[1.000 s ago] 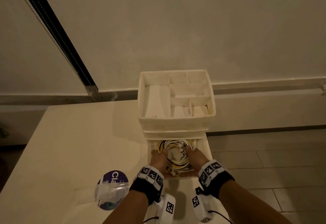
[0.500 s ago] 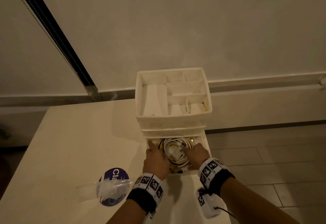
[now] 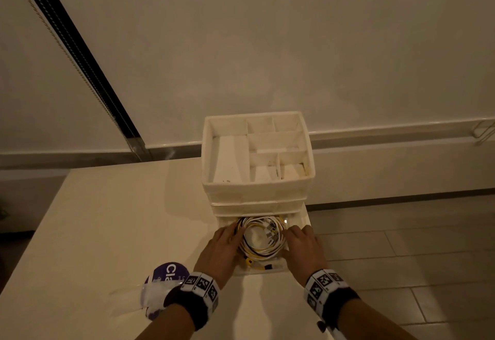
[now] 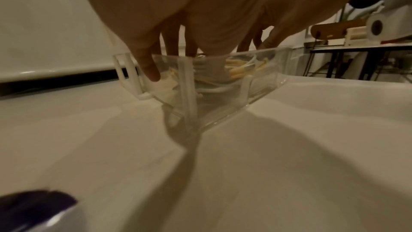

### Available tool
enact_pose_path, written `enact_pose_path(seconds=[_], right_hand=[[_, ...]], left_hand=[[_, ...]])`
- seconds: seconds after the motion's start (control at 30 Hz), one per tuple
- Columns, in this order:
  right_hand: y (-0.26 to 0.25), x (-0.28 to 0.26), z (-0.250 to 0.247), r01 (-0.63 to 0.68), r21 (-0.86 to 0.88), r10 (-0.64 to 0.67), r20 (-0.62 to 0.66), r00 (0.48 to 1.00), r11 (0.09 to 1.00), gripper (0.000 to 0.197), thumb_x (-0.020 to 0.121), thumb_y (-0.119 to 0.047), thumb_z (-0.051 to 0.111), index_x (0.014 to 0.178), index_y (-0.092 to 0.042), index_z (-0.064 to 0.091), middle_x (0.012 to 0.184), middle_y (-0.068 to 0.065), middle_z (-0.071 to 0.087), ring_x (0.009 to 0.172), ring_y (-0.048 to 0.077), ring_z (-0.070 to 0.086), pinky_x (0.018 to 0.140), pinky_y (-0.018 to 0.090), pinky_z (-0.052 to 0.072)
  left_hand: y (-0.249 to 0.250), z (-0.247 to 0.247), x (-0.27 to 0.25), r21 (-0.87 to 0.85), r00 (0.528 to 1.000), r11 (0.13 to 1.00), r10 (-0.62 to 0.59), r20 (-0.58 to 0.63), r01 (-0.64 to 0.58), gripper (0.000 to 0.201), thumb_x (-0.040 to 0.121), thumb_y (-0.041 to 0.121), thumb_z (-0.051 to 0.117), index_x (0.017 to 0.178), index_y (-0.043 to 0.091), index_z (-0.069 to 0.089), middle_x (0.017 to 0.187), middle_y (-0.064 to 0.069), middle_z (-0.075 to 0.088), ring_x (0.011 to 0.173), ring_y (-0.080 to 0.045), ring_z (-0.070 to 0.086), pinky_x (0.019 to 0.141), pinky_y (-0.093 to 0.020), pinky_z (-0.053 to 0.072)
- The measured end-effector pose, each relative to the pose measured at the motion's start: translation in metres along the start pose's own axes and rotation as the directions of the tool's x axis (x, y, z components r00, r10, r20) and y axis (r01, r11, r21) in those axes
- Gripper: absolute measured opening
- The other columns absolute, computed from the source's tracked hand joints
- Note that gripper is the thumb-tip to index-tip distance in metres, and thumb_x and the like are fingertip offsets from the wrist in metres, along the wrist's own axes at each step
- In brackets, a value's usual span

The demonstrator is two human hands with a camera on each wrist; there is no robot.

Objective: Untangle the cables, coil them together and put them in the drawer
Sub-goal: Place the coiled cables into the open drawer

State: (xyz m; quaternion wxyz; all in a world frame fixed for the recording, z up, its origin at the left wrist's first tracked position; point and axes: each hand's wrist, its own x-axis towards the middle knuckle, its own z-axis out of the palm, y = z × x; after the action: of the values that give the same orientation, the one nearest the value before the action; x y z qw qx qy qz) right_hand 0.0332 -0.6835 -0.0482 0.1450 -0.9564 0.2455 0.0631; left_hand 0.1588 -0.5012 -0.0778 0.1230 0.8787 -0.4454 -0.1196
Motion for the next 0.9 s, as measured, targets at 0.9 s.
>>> enact_pose_path(seconds=[0.9], right_hand=[[0.053,0.043,-0.026,-0.334,0.714,0.152,0.309,0.939,0.616,0.092,0.074,0.007,0.067,0.143,-0.040,0.030,0.121,0.010,0.056,0.081,0.031,0.066,0.050,0.031,0.055]], left_hand=[[-0.035,-0.025,0.015,-0.729,0.876,0.578,-0.478,0.061,0.366,0.080,0.081,-0.003,0.067,0.136,0.050,0.042,0.133,0.018,0.056,0.091,-0.027,0.071,0.087,-0.043,0.056]])
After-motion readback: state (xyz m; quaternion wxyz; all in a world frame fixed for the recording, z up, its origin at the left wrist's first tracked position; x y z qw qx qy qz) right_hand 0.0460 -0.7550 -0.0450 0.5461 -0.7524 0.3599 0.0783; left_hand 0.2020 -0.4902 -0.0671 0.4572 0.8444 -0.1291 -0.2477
